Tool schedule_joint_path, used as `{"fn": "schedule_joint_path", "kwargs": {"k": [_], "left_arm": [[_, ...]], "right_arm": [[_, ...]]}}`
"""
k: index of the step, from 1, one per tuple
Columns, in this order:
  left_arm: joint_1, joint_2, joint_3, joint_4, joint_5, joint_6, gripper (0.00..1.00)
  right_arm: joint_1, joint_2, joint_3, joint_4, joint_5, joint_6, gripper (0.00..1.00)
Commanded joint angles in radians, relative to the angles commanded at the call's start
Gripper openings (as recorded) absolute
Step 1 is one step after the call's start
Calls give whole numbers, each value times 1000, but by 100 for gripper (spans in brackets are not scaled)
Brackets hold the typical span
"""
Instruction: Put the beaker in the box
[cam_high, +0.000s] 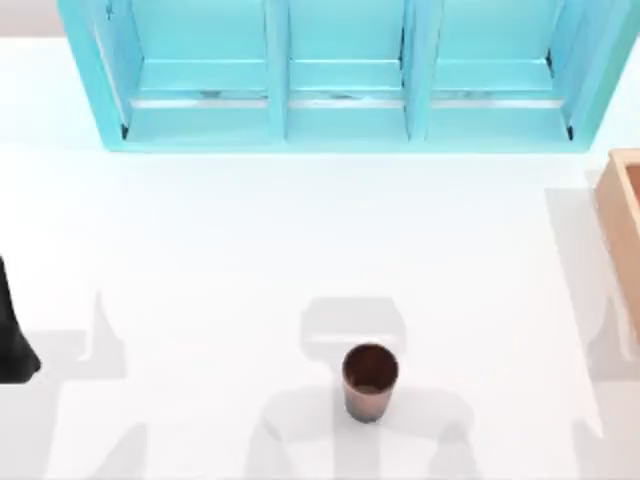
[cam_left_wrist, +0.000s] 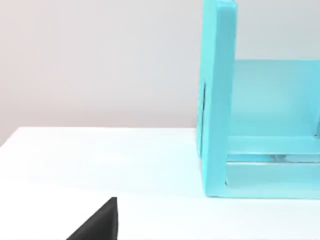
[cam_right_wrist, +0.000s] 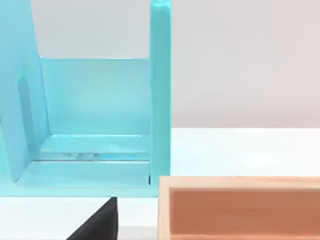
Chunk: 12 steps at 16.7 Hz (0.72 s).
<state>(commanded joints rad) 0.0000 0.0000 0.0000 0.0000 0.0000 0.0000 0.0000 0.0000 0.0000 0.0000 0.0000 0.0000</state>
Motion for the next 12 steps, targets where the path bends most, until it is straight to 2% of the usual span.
{"fn": "schedule_joint_path", "kwargs": {"k": [3, 6, 12], "left_arm": [[0, 0, 0, 0, 0, 0, 100], [0, 0, 0, 0, 0, 0, 100], [0, 0, 0, 0, 0, 0, 100]], "right_arm": [[9, 10, 10, -9, 0, 8, 100], [85, 104, 101, -87, 3, 73, 100], [355, 558, 506, -406, 11, 319, 100]]}}
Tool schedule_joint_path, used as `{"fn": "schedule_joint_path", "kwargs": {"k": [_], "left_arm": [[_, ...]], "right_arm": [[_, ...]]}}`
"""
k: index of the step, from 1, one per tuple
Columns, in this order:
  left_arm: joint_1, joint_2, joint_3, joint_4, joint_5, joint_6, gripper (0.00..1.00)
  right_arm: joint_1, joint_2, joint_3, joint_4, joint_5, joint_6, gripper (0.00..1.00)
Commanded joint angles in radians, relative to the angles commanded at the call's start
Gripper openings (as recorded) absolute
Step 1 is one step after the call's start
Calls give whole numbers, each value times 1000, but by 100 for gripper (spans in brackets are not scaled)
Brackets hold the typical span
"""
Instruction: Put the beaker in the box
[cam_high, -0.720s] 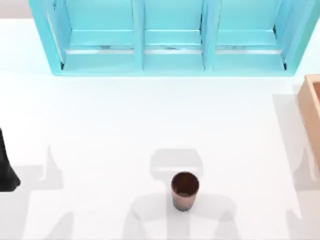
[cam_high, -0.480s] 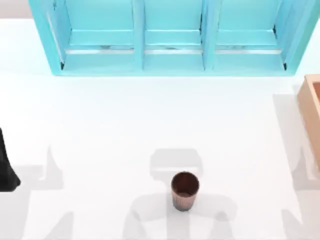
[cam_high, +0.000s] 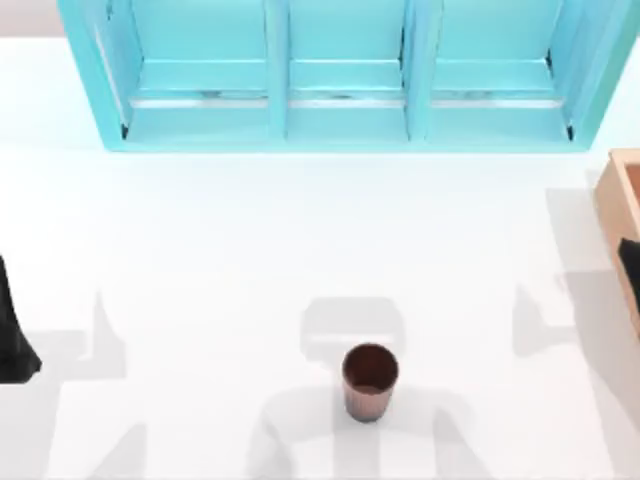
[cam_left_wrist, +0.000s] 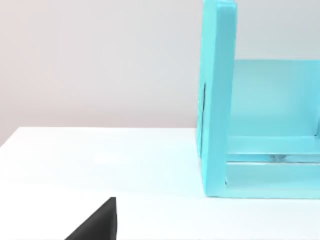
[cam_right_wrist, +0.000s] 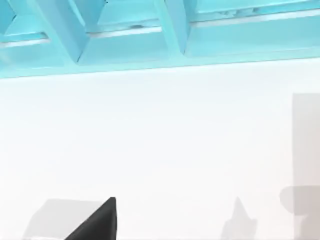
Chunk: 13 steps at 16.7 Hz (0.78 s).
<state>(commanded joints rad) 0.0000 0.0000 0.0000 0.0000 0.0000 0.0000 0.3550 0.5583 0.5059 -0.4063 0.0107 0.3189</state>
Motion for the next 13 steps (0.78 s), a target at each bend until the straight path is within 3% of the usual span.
{"fn": "schedule_joint_path", "kwargs": {"k": [7, 13], "left_arm": [[0, 0, 0, 0, 0, 0, 100], [0, 0, 0, 0, 0, 0, 100]], "right_arm": [[304, 698, 607, -478, 0, 310, 100], [445, 1188, 1025, -805, -7, 476, 100]]}}
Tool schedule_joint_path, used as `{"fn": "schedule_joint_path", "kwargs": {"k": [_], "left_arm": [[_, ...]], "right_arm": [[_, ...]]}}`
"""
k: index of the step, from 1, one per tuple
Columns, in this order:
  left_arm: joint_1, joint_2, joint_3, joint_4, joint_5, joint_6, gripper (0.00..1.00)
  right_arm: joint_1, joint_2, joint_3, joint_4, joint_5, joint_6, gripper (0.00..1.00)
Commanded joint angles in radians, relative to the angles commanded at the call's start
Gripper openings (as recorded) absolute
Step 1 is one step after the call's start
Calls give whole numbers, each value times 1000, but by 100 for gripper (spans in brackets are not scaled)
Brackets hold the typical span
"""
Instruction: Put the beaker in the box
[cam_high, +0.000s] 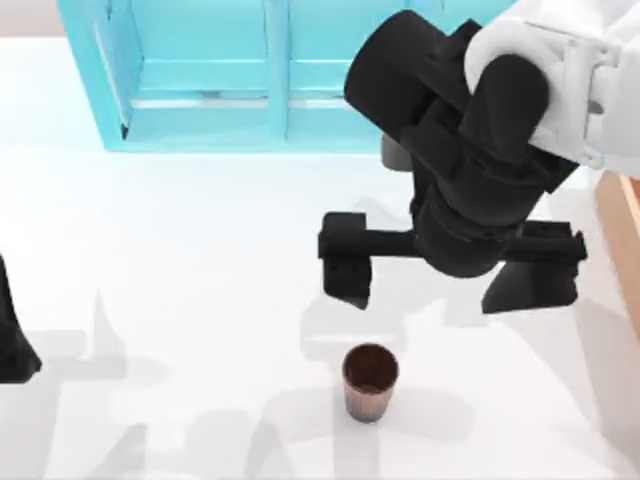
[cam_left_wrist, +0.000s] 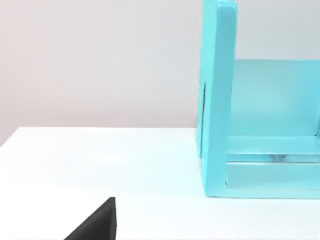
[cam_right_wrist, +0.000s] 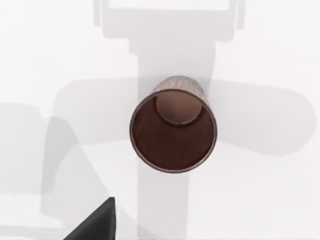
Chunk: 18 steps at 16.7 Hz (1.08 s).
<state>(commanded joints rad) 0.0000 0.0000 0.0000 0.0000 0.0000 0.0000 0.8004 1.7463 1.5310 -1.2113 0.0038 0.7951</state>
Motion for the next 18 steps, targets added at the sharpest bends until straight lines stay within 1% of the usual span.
{"fn": "schedule_joint_path", "kwargs": {"k": [4, 10, 13, 18], "left_arm": [[0, 0, 0, 0, 0, 0, 100], [0, 0, 0, 0, 0, 0, 100], [0, 0, 0, 0, 0, 0, 100], [0, 0, 0, 0, 0, 0, 100]], "right_arm": [[25, 147, 119, -107, -4, 43, 100], [20, 155, 120, -109, -4, 44, 100], [23, 168, 61, -40, -4, 43, 100], [26, 211, -108, 180, -4, 47, 100]]}}
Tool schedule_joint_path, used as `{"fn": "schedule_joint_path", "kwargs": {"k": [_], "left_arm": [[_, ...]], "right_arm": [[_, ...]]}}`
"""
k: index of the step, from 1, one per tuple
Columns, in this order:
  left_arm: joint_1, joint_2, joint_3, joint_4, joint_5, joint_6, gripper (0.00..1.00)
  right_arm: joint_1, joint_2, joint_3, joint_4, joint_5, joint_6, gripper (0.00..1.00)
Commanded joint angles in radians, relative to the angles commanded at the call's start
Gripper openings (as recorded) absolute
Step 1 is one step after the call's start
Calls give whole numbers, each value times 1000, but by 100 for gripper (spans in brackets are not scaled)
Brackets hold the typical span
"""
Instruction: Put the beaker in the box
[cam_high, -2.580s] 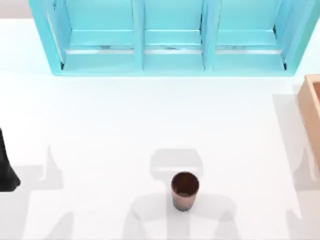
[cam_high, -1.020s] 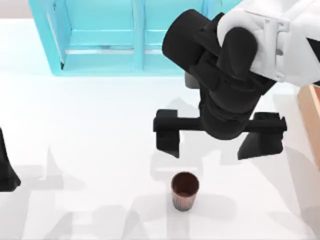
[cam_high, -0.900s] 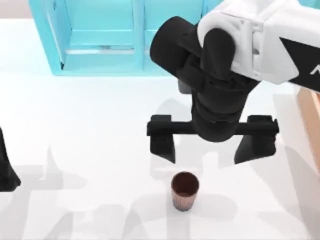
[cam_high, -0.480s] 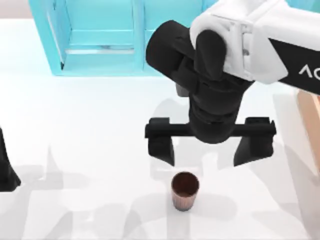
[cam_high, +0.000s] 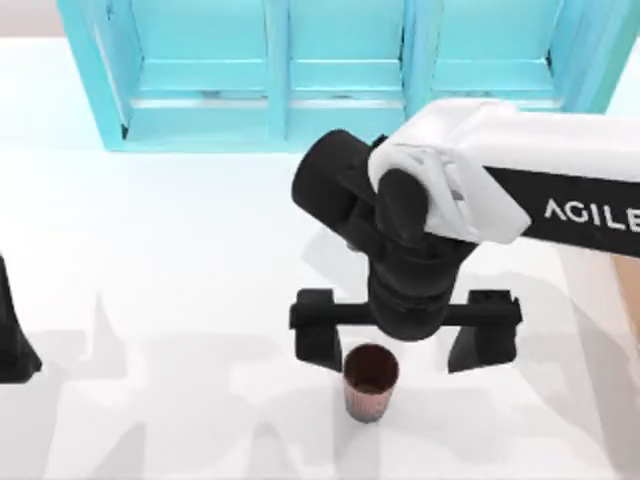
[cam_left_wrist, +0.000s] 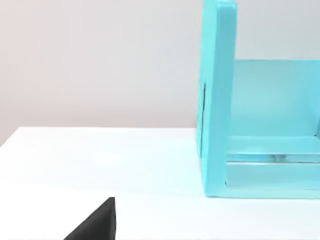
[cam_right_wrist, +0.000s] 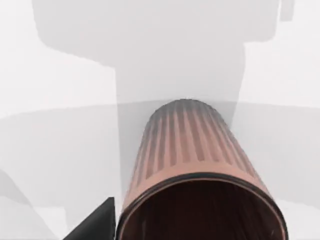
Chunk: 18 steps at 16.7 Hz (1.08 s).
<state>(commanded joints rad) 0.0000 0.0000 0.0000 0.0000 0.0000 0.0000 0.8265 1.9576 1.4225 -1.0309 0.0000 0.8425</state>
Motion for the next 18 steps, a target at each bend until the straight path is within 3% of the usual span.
{"fn": "schedule_joint_path", "kwargs": {"k": [7, 18], "left_arm": [[0, 0, 0, 0, 0, 0, 100], [0, 0, 0, 0, 0, 0, 100]], "right_arm": [[3, 20, -68, 82, 0, 3, 100], [3, 20, -68, 82, 0, 3, 17]]}}
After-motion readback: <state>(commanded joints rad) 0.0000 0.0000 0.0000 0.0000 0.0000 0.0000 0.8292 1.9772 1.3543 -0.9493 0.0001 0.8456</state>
